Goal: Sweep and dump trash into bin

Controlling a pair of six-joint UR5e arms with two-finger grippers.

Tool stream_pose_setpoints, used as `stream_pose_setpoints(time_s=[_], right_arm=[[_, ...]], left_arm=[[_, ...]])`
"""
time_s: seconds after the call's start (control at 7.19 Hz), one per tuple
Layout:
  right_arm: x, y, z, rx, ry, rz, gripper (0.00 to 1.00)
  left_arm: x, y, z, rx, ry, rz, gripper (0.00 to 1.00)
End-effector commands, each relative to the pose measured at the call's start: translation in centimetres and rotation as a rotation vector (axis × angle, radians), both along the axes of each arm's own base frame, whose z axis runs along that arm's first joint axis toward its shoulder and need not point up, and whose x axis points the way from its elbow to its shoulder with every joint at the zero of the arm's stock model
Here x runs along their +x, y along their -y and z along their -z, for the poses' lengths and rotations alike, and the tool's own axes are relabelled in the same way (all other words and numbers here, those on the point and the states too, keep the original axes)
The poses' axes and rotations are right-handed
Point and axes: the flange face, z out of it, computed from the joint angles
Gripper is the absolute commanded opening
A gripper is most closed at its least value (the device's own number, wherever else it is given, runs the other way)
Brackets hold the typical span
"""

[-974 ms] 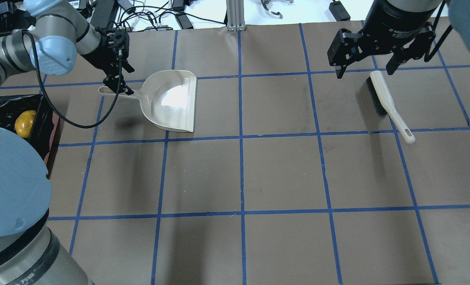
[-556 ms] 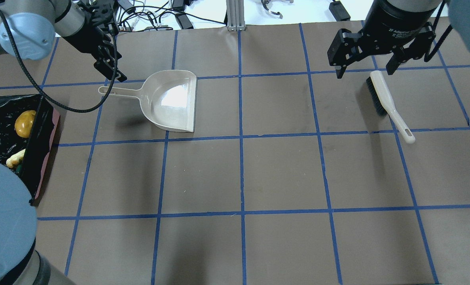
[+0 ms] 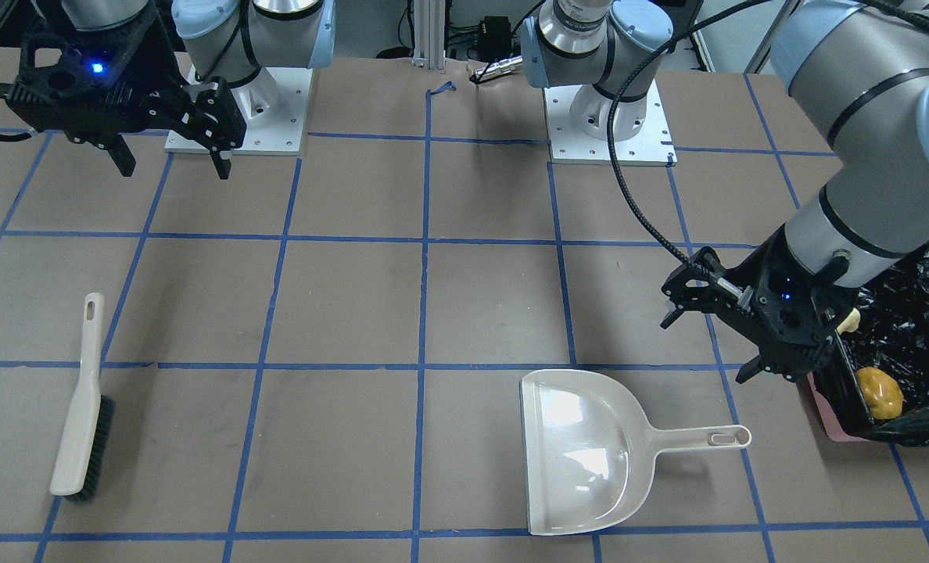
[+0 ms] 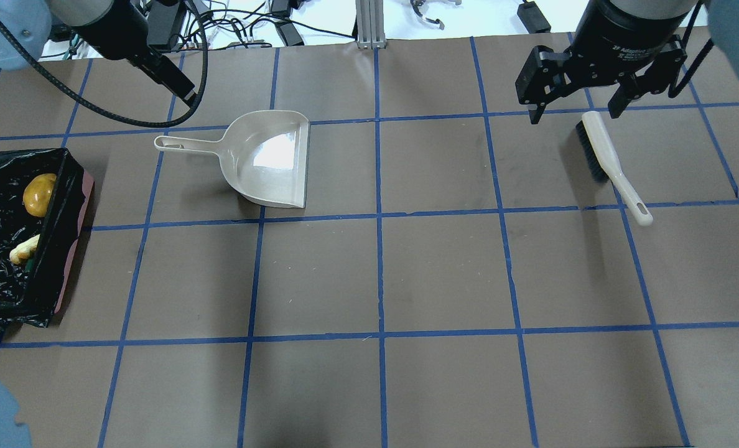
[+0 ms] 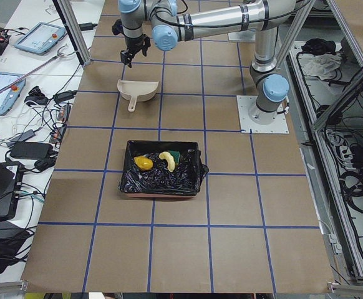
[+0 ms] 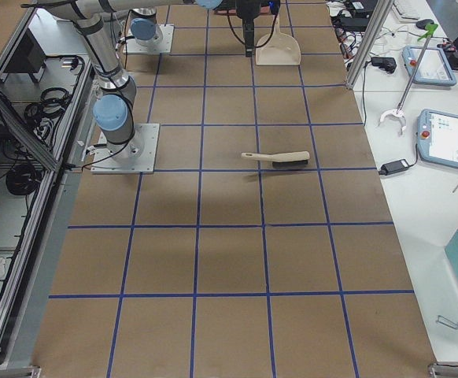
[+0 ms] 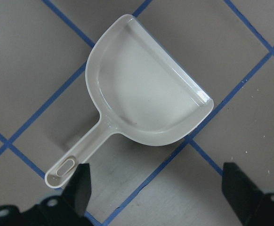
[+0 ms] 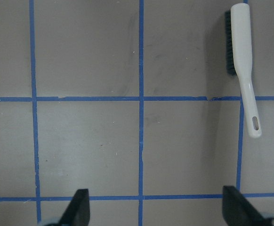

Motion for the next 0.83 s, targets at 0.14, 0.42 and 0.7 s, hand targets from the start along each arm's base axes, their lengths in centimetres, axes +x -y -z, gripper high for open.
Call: stream_pose_setpoints(time_s=[0.14,0.42,0.7], right_arm=[[0.0,-0.1,-0.1,-0.001,0.0,-0.003,1.0],[0.0,0.0,0.0,-0.001,0.0,0.0,1.0],[0.0,0.1,0.1,0.0,0.002,0.0,1.0]], left_arm=[[-4.6,-3.1,-3.1,0.016,0.129,-0.296,1.0],[-6.6,-5.9,-4.7,0.088,0.117,-0.521,1.0],[-7.8,-7.7,-6.0,0.11,0.103,-0.651,1.0]])
